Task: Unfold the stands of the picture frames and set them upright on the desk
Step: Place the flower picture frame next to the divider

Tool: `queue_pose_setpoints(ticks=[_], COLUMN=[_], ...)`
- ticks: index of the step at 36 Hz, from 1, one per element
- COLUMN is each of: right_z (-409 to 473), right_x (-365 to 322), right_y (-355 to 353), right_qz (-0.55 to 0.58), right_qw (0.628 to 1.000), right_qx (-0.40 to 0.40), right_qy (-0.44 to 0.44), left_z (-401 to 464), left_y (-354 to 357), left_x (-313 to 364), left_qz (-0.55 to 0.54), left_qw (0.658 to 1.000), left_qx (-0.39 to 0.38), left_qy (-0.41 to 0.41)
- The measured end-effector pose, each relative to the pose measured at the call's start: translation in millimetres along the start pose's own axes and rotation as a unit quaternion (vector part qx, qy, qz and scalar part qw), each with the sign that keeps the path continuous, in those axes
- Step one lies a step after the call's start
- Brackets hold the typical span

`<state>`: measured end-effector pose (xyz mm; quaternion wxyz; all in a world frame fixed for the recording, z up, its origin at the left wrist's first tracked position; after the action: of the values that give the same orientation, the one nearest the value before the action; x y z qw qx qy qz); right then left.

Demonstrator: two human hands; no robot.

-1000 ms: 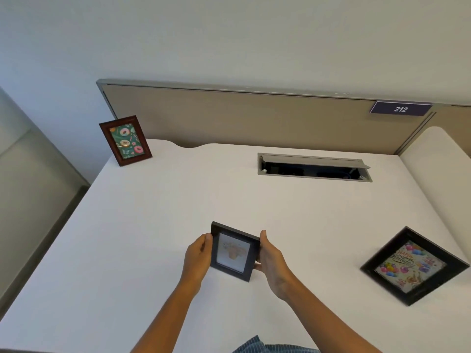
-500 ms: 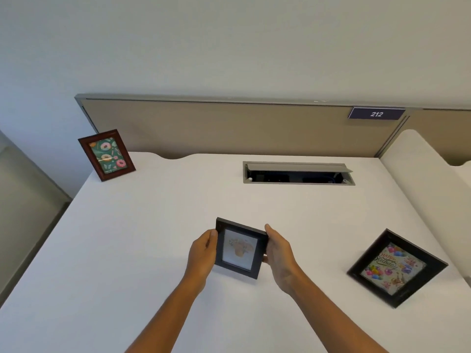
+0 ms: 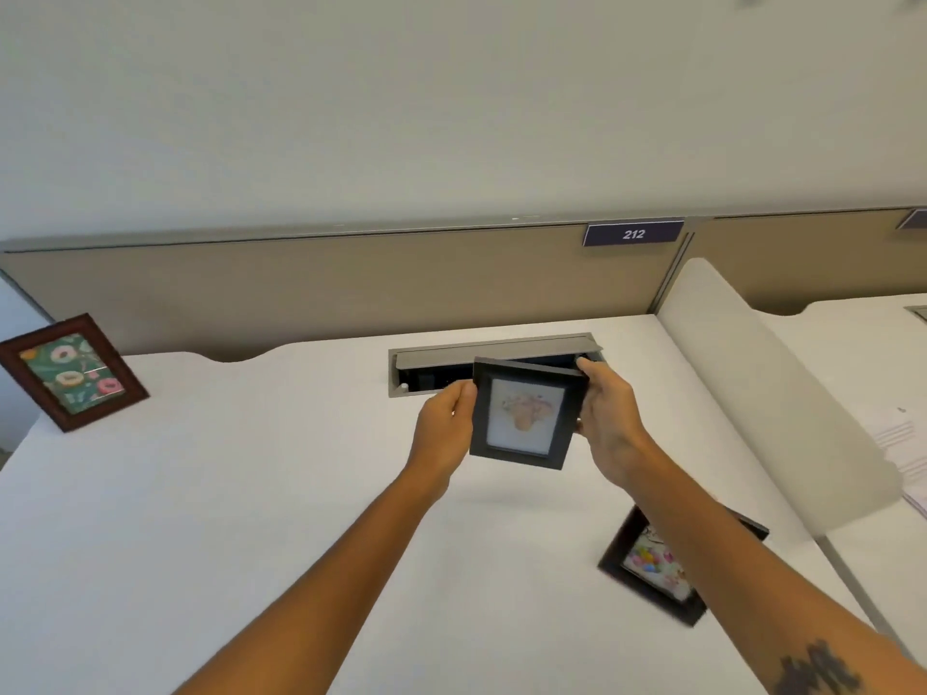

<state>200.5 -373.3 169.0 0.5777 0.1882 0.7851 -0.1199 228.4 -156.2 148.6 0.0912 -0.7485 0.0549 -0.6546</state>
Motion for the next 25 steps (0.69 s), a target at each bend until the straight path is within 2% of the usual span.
queue_pose_setpoints(ticks=[4,16,25], right_z=[43.0,186.4,281.2], right_x=[-27.9,-42.9,-30.0], right_y=[-43.7,-151.9,-207.0], right_qz=[-0.019,0.005,0.026], right_qw=[0.999,0.996,0.990], right_qx=[0.029,0.080,0.115], right_qy=[-0.016,0.033,0.074], left_z=[27.7,114.2,174.9], left_y=[57.3,226.2,326.2], left_x=[21.1,41.2,29.1], left_qz=[-0.003,0.056,0.065], left_qw=[1.000,0.996,0.986], left_qx=[-0.023,-0.070,-0.128], left_qy=[0.009,-0.015,-0.086])
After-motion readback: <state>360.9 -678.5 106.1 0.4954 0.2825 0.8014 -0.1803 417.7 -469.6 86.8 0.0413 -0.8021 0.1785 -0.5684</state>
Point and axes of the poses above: each hand's wrist, its own z-axis towards the middle knuckle, its own y-axis out of the palm, x = y × z, the point moved 9 cm from there along z, towards the middle knuckle, and after that the axes turned 8 degrees about x, right-handed, at the moved point
